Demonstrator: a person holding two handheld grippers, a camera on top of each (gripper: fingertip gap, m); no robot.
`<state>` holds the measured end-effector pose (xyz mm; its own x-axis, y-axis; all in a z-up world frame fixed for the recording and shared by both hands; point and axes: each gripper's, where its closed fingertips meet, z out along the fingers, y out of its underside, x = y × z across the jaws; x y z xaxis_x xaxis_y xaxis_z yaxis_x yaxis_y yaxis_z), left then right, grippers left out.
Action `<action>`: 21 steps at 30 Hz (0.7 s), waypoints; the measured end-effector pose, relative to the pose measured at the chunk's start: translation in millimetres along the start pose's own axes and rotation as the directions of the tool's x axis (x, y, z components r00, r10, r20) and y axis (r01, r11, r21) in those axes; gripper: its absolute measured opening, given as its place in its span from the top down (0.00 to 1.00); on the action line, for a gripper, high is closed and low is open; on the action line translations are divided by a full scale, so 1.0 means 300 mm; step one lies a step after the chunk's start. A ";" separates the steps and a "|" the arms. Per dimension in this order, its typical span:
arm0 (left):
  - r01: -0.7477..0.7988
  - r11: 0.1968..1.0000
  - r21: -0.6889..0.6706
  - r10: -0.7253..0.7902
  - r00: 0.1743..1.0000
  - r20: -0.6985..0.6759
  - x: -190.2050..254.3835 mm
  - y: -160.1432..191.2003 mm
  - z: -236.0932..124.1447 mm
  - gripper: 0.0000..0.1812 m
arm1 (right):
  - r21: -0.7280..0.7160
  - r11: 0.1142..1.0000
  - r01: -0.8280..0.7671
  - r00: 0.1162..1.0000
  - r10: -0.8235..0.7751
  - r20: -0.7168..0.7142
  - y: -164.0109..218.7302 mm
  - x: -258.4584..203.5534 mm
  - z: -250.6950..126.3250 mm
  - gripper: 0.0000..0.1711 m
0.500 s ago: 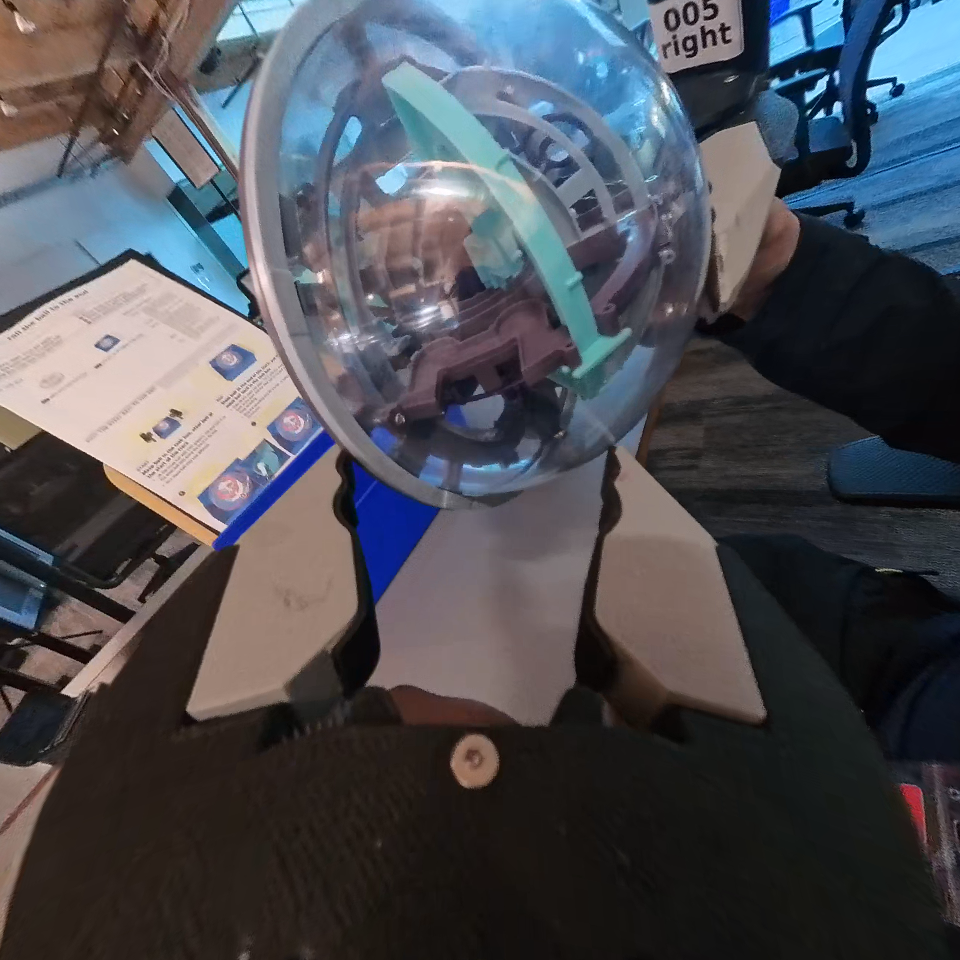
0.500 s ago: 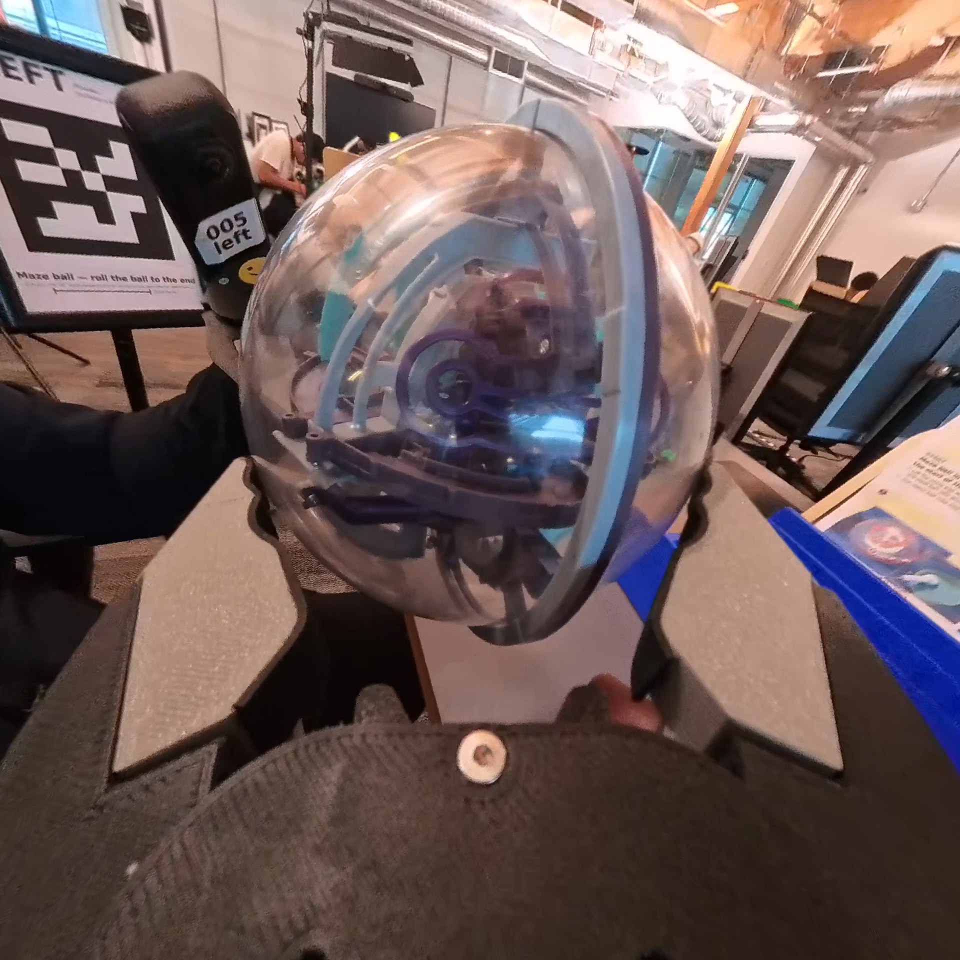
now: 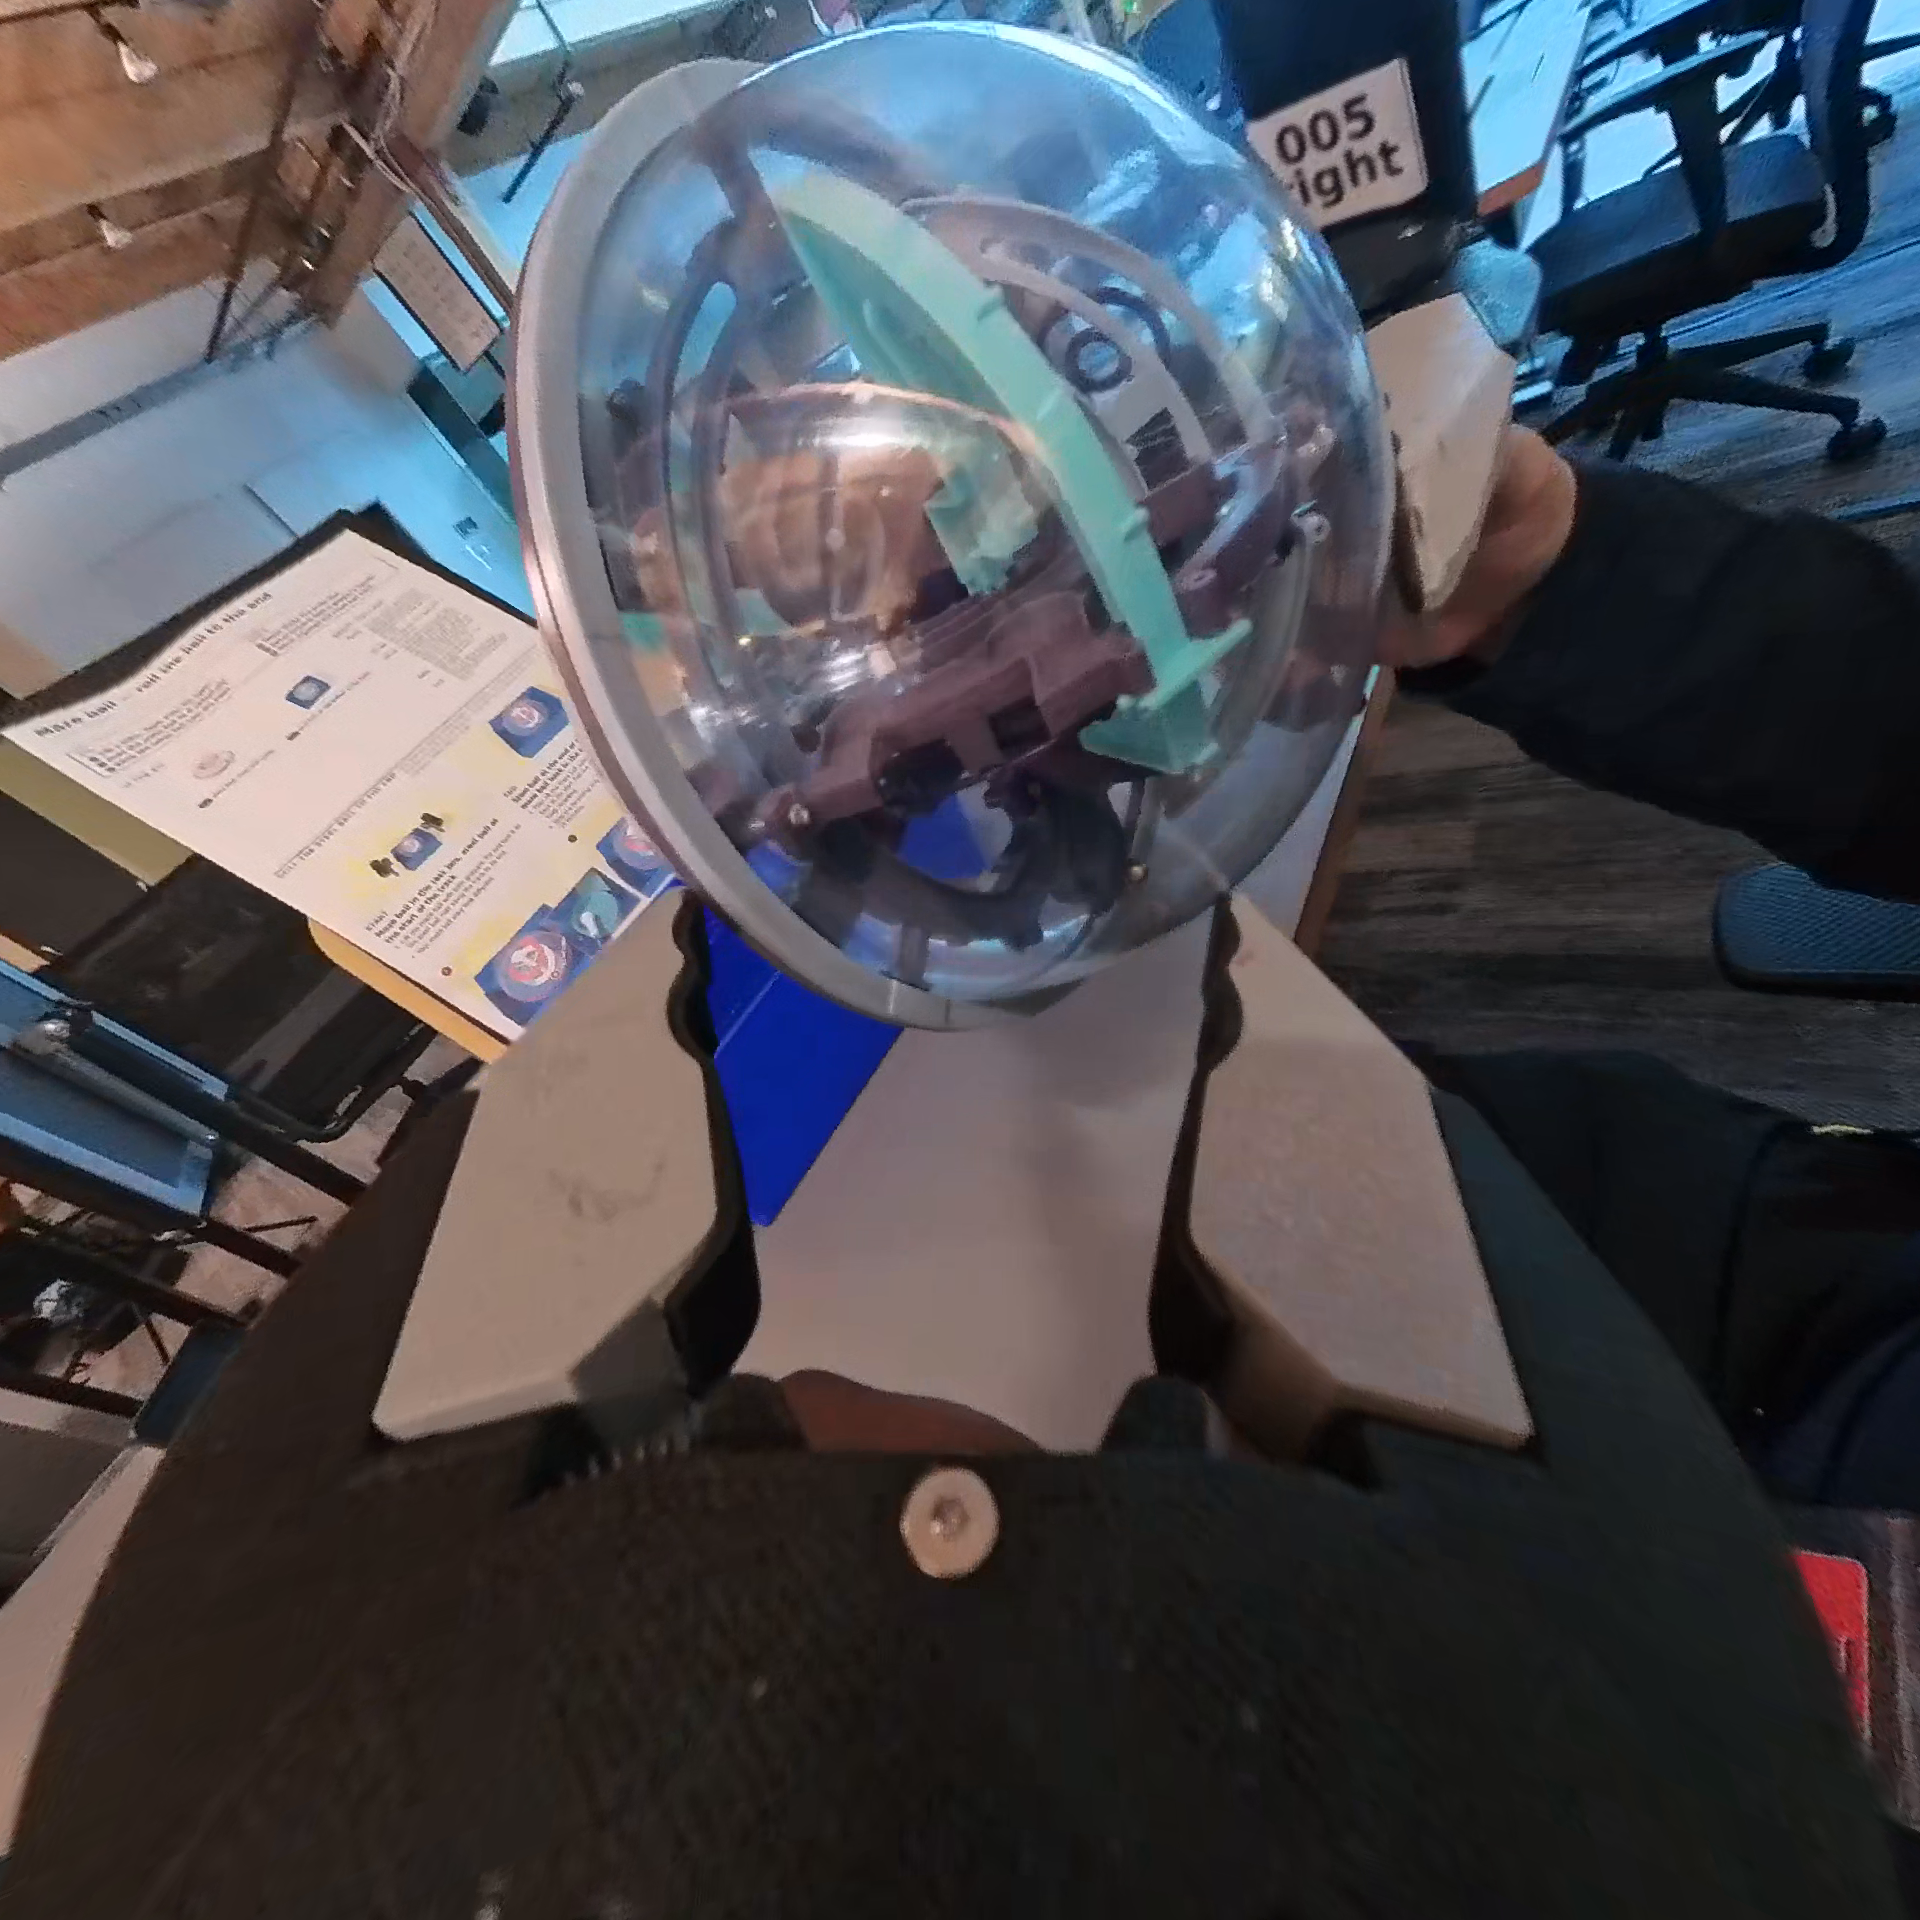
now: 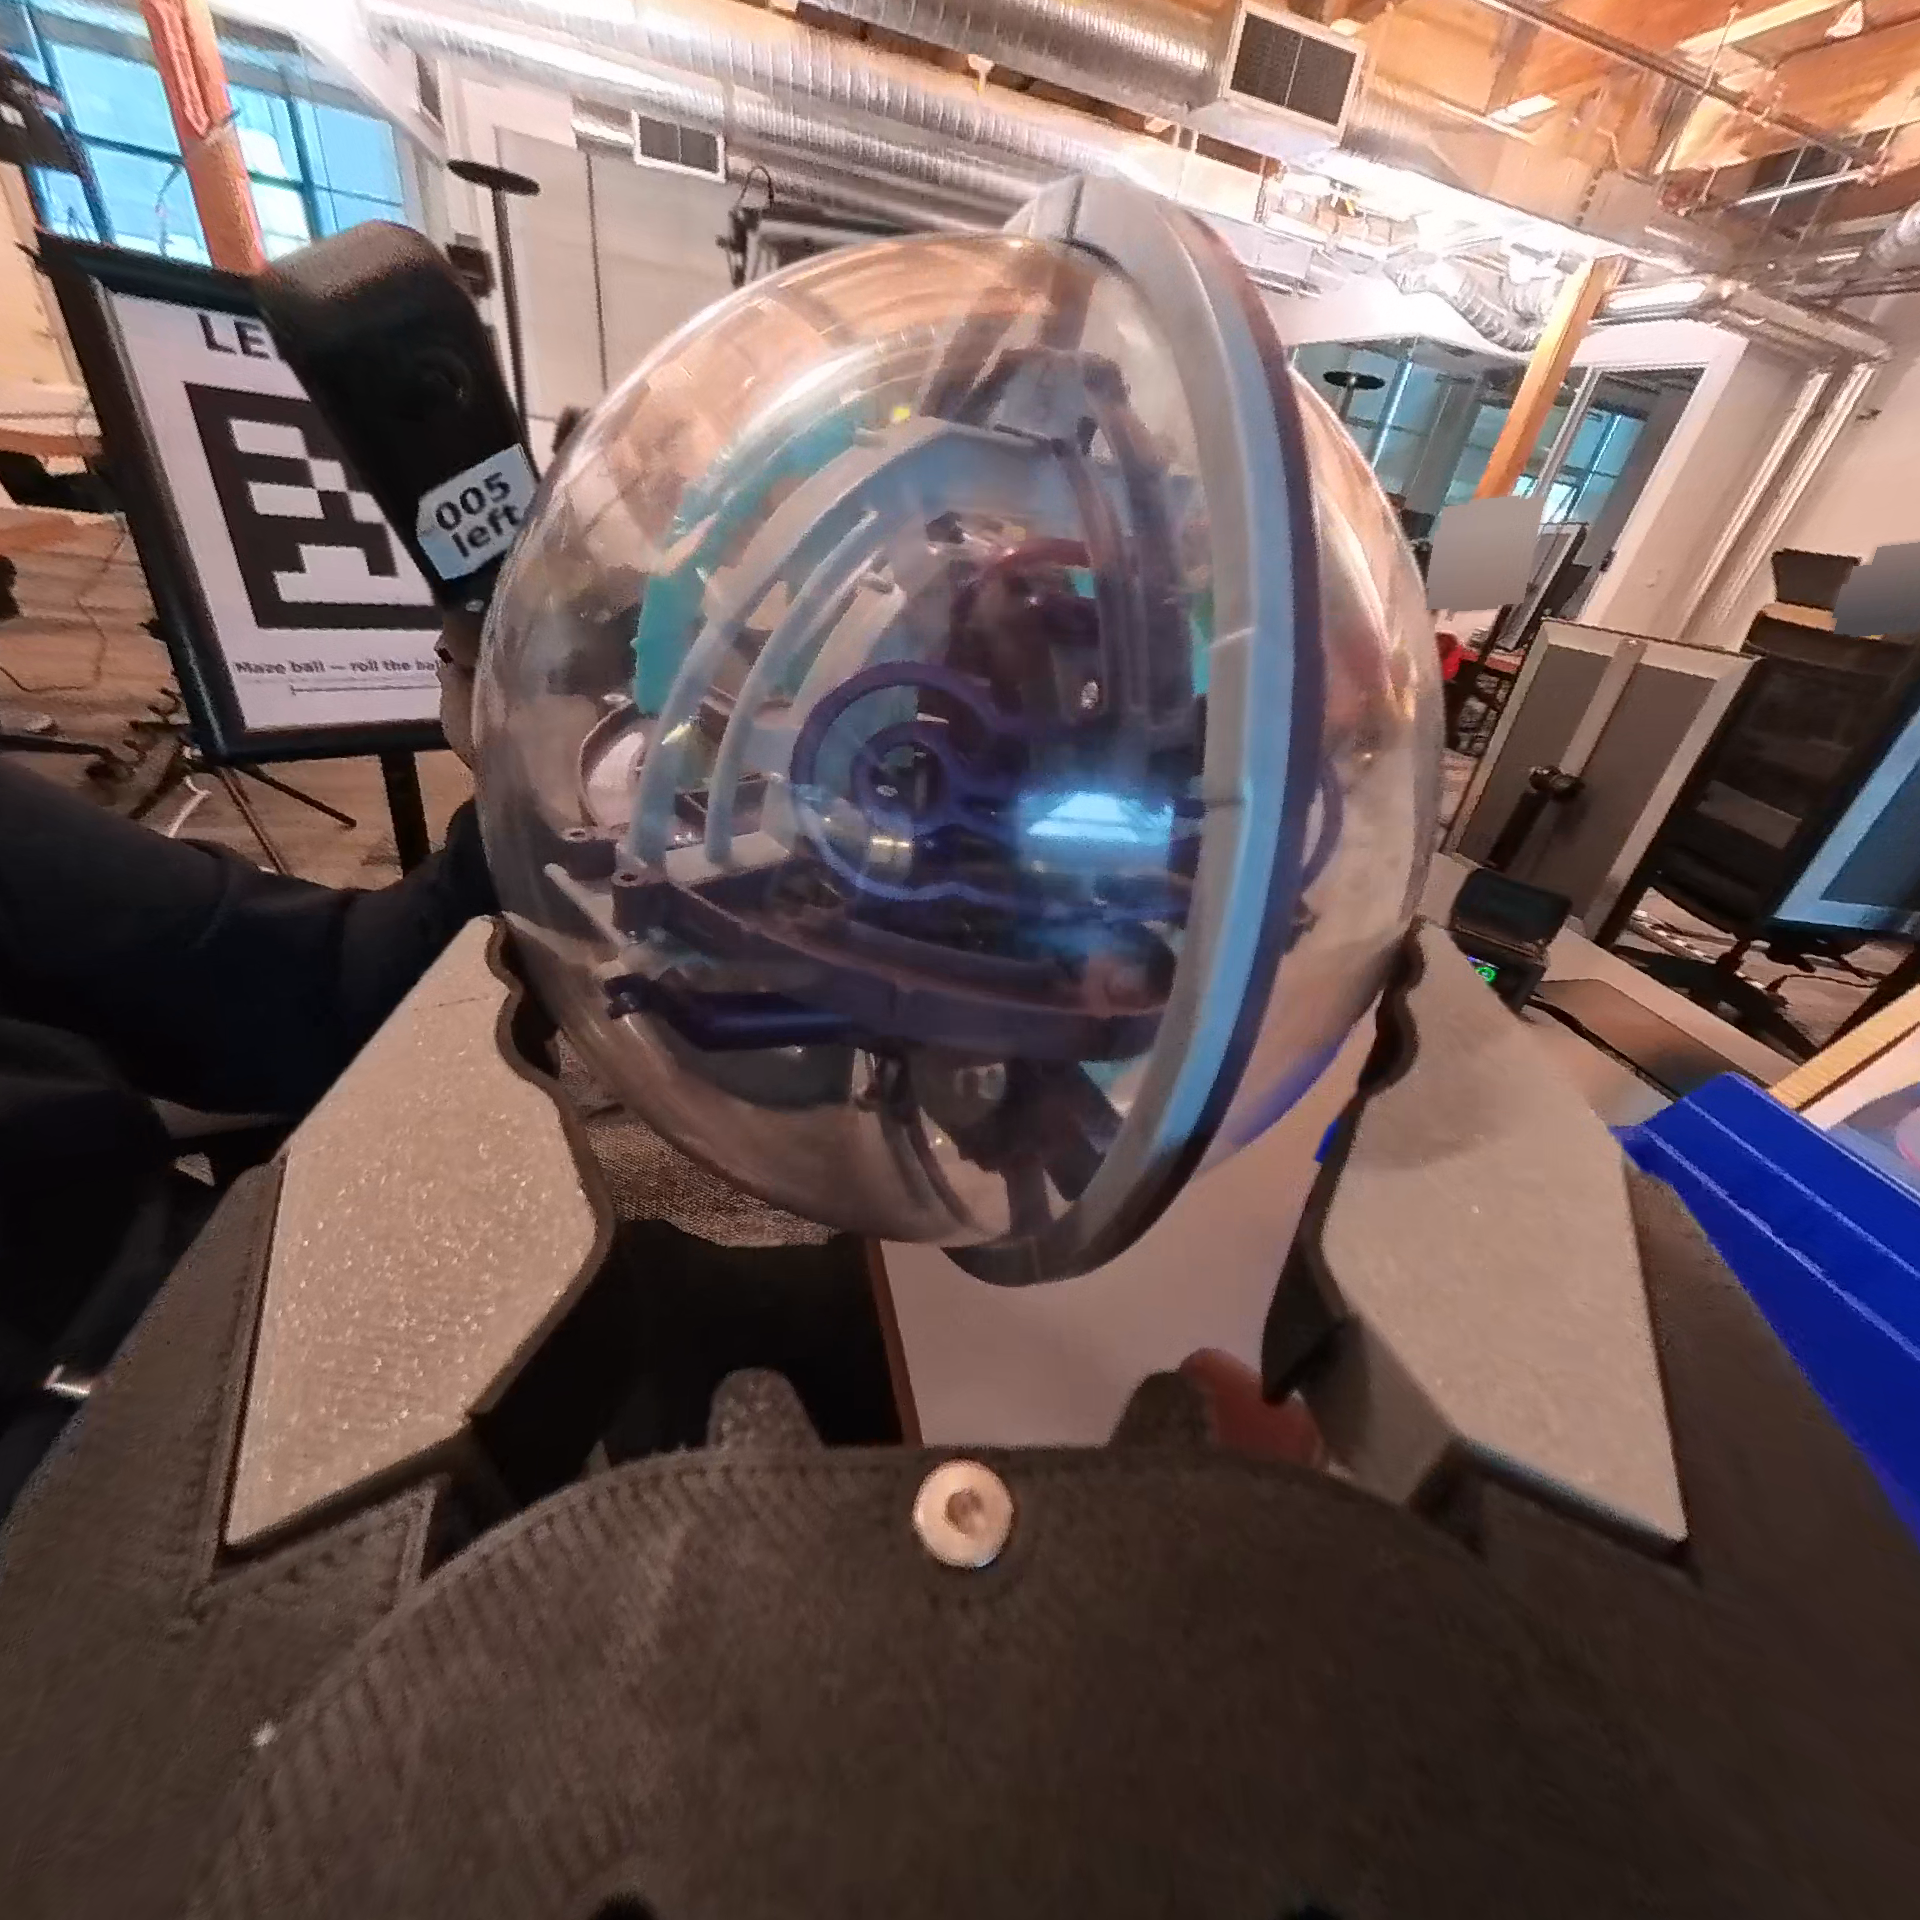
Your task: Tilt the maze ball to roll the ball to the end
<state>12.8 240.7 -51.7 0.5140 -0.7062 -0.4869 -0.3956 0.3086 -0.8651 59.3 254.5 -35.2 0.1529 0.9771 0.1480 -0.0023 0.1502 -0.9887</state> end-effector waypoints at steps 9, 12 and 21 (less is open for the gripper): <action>0.042 0.999 -0.019 -0.043 0.999 -0.032 -0.001 0.038 0.027 0.48 | -0.049 0.998 0.034 0.997 -0.038 -0.068 -0.002 0.010 0.001 0.10; 0.038 0.999 -0.026 -0.039 0.999 -0.029 -0.001 0.041 0.028 0.49 | -0.050 0.998 0.023 0.998 -0.026 -0.062 0.004 0.013 0.001 0.10; 0.076 0.996 -0.054 -0.078 0.996 -0.045 -0.005 0.062 0.034 0.49 | -0.071 0.997 -0.027 0.998 0.022 -0.063 0.024 0.025 0.009 0.10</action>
<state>12.3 254.0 -68.3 0.5087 -0.7562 -0.4116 -0.3958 0.2191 -0.8918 57.7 263.3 -41.0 0.2148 0.9687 0.1242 0.0641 0.1129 -0.9915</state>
